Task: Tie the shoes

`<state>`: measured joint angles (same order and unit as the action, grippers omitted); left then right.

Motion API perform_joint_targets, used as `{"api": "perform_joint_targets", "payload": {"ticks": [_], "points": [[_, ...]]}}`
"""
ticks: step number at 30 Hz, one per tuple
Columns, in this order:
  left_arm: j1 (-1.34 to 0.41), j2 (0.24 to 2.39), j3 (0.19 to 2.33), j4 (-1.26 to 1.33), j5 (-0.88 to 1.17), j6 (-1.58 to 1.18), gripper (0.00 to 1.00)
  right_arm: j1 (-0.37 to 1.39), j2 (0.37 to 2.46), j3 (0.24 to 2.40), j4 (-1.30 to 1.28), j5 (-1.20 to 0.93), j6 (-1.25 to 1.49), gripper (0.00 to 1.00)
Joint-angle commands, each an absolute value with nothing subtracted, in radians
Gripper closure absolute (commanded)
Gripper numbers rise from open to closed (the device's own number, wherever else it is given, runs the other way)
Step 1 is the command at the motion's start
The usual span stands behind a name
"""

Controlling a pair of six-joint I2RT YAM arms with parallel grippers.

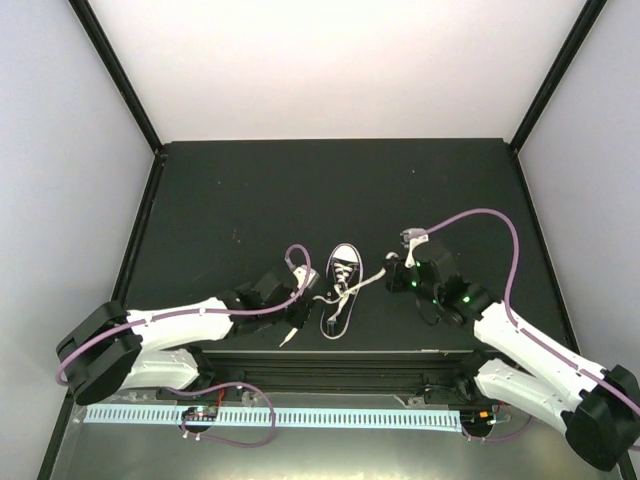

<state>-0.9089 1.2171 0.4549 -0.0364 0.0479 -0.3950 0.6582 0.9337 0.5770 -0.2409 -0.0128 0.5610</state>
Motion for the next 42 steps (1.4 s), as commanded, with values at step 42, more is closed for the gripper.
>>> {"api": "perform_joint_targets", "payload": {"ticks": [42], "points": [[-0.53,1.26,0.473,-0.135,0.086,-0.438,0.98,0.36,0.796,0.279,-0.382,0.078,0.877,0.98]]}}
